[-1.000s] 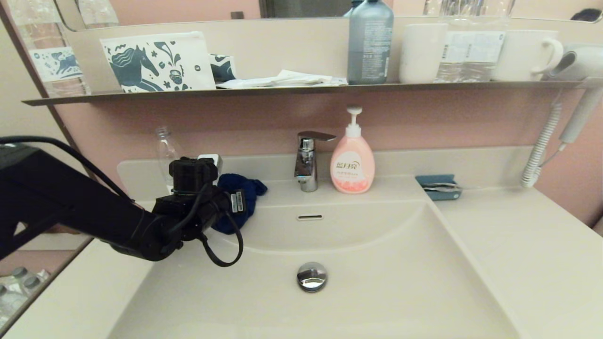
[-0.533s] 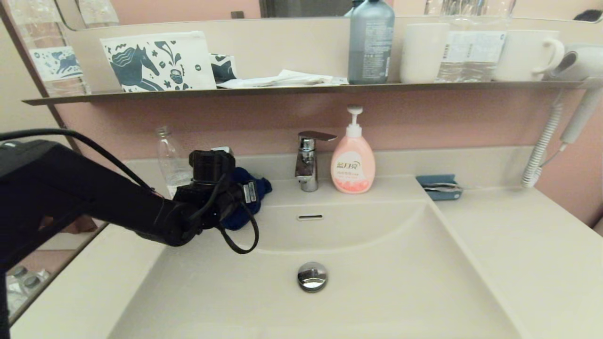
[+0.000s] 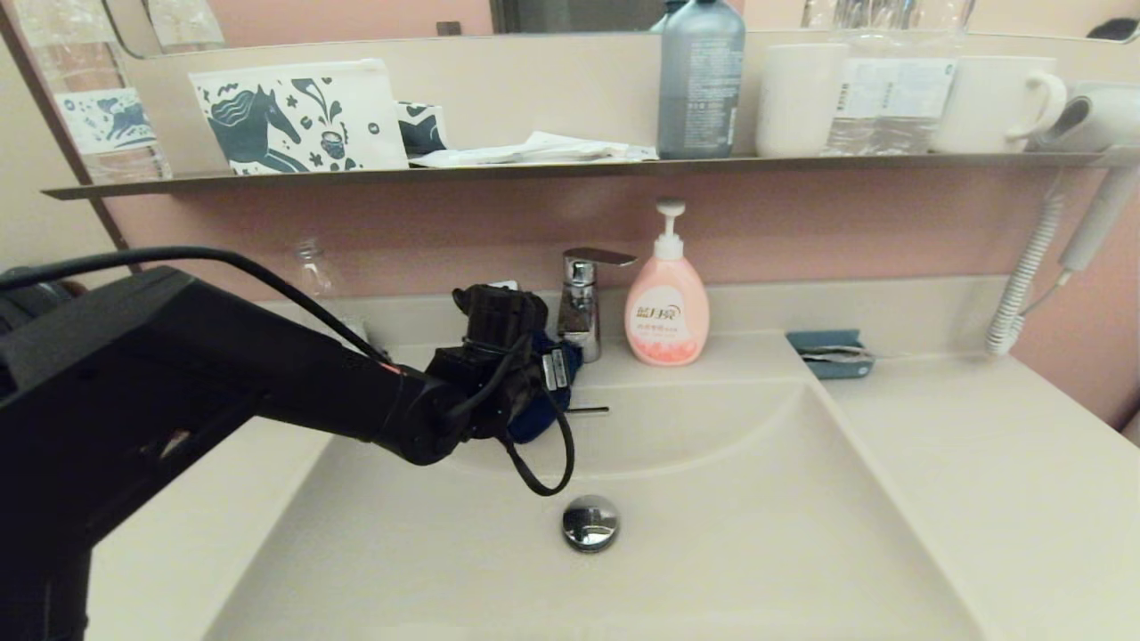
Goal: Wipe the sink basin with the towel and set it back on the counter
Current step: Wipe the sink
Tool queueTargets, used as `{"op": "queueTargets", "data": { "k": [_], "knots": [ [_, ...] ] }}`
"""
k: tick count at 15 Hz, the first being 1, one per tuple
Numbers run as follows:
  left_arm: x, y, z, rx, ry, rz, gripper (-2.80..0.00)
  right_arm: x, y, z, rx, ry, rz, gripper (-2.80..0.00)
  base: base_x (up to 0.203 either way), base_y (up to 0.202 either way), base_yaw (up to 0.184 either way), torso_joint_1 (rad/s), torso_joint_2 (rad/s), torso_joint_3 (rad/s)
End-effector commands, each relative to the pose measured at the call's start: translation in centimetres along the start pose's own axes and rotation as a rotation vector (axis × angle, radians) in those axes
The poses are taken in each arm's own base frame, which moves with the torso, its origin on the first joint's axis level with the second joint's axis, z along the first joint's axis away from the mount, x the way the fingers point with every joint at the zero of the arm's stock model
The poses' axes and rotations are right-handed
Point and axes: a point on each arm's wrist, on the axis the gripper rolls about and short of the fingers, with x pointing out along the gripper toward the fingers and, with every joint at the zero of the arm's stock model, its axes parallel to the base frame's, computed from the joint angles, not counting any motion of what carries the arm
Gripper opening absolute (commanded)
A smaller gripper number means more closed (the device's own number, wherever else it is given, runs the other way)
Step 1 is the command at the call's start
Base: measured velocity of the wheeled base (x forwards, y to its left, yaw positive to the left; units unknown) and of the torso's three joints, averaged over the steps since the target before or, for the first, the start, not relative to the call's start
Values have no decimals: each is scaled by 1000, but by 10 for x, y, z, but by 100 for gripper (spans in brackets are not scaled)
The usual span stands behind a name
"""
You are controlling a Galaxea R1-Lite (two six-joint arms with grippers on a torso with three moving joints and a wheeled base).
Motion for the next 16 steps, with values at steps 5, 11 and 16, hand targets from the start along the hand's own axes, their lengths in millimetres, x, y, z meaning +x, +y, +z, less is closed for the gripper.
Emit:
{"op": "queueTargets", "data": {
  "k": [5,11,16],
  "knots": [
    [-6,-40,-8,-22,28,-34,-280,0,0,0,0,1,1,-280,0,0,0,0,0,0],
    [-11,0,-16,-31,84,49,-280,0,0,0,0,0,1,-280,0,0,0,0,0,0],
    [-9,62,8,-56,82,109,-280,0,0,0,0,1,1,-280,0,0,0,0,0,0]
  ]
}}
